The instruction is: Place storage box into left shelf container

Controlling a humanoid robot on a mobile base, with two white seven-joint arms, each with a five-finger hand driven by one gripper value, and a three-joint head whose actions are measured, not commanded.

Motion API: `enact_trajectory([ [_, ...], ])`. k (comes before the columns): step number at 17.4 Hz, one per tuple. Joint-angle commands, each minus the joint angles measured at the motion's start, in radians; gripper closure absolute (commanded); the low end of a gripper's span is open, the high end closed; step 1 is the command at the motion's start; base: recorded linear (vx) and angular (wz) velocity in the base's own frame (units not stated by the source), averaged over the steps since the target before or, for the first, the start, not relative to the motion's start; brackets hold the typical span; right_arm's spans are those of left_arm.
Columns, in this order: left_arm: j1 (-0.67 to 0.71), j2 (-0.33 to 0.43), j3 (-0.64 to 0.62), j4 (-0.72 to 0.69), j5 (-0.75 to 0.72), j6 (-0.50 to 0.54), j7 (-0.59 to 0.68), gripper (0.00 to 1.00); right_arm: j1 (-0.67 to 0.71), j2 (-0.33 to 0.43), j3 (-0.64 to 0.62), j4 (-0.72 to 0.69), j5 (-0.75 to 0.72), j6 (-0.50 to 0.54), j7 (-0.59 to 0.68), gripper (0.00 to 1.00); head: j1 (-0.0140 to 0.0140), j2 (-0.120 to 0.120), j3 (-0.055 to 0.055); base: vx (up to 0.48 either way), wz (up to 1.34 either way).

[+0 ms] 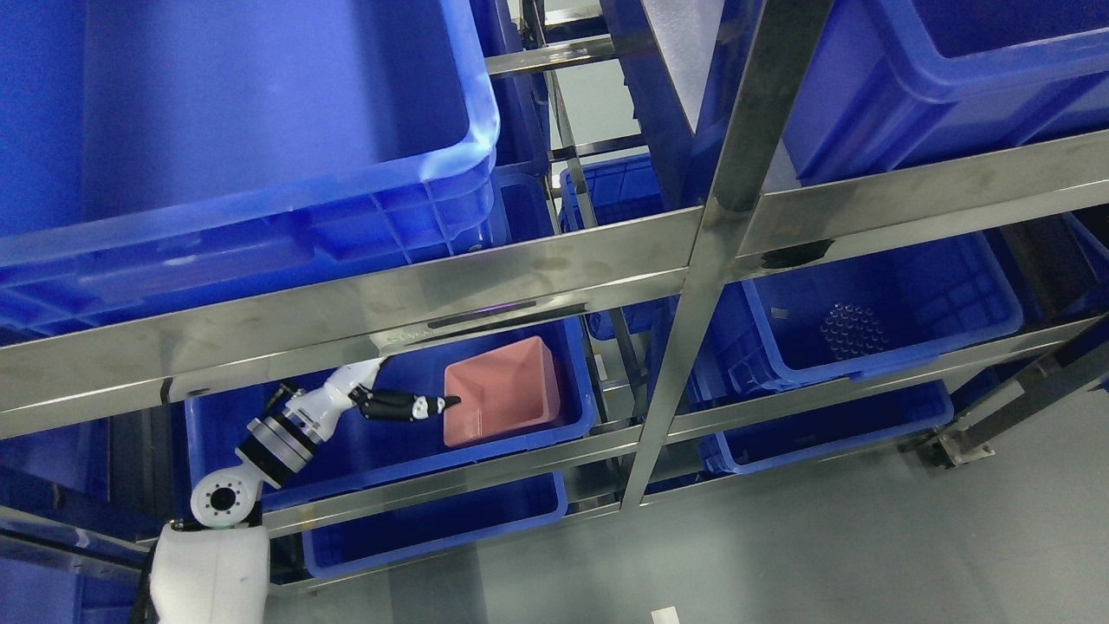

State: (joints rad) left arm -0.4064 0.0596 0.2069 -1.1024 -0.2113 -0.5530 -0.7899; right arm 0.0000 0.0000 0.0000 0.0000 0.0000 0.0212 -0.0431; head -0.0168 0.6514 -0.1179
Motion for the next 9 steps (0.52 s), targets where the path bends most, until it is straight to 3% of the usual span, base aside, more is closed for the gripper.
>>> enact_trajectory([
  [1, 0.067, -0.042, 0.081, -0.270, 0.261, 0.180, 0.185, 0.00, 0.009, -0.017, -0.005, -0.017, 0.002, 0.000, 0.000, 0.00, 0.0000, 0.000, 0.000, 0.000, 0.00],
  [3, 0.130, -0.042, 0.069, -0.329, 0.346, 0.174, 0.375, 0.00, 0.009, -0.017, -0.005, -0.017, 0.002, 0.000, 0.000, 0.00, 0.0000, 0.000, 0.000, 0.000, 0.00],
  [4, 0.155, -0.042, 0.054, -0.344, 0.375, 0.156, 0.412, 0.00, 0.009, -0.017, -0.005, -0.017, 0.002, 0.000, 0.000, 0.00, 0.0000, 0.000, 0.000, 0.000, 0.00],
  [7, 0.283, -0.042, -0.010, -0.499, 0.379, 0.157, 0.426, 0.00, 0.009, -0.017, -0.005, -0.017, 0.002, 0.000, 0.000, 0.00, 0.0000, 0.000, 0.000, 0.000, 0.00],
  [9, 0.311, -0.042, -0.012, -0.498, 0.379, 0.127, 0.434, 0.00, 0.009, -0.017, -0.005, -0.017, 0.002, 0.000, 0.000, 0.00, 0.0000, 0.000, 0.000, 0.000, 0.00],
])
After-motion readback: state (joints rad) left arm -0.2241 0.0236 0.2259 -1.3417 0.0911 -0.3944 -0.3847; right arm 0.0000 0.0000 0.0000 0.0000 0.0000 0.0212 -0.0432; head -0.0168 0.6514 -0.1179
